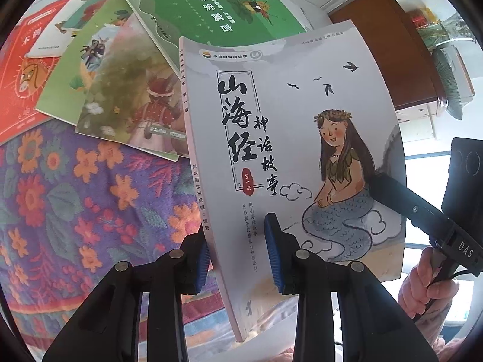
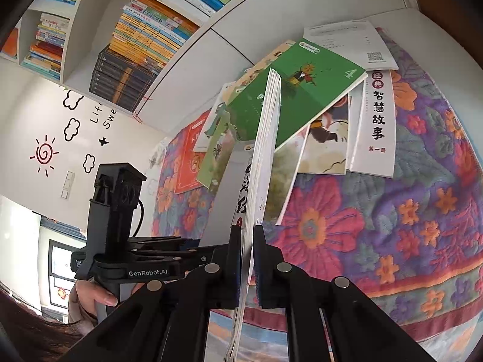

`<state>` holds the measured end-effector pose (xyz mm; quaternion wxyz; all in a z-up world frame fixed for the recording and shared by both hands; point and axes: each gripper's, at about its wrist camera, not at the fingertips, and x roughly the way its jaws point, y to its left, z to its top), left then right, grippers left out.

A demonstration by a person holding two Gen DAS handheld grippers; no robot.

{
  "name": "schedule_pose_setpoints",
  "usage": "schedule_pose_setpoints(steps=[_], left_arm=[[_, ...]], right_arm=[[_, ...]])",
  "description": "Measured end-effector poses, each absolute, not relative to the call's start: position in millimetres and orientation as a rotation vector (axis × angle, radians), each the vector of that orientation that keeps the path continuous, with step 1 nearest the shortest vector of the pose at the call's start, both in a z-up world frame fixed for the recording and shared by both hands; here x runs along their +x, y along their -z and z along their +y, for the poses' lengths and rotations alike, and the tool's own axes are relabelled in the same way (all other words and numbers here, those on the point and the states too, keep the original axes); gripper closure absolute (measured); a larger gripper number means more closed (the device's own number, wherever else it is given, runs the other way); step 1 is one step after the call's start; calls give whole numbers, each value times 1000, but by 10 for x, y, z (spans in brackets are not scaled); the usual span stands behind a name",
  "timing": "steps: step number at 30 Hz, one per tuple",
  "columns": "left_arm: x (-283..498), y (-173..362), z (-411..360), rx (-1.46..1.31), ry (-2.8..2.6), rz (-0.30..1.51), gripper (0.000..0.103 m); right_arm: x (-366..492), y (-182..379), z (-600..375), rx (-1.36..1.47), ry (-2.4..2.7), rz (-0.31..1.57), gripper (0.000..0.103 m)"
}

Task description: Organize books

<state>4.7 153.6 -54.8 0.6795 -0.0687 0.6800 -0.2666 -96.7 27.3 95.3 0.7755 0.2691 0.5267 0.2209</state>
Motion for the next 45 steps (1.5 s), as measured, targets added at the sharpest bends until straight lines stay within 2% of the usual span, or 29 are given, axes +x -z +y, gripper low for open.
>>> schedule_pose_setpoints(steps=[22,33,45], left_arm=[[-35,80,2444,-181,587,1522,73],[68,36,2921,-228,574,1511,73],[231,-169,4161,-328,444,1456,73]], right_arm=[[-855,-1000,701,557,-507,1152,94],[-720,-1006,1013,555,-537,1152,93],[-349,-971,1930,536,-666,1149,90]])
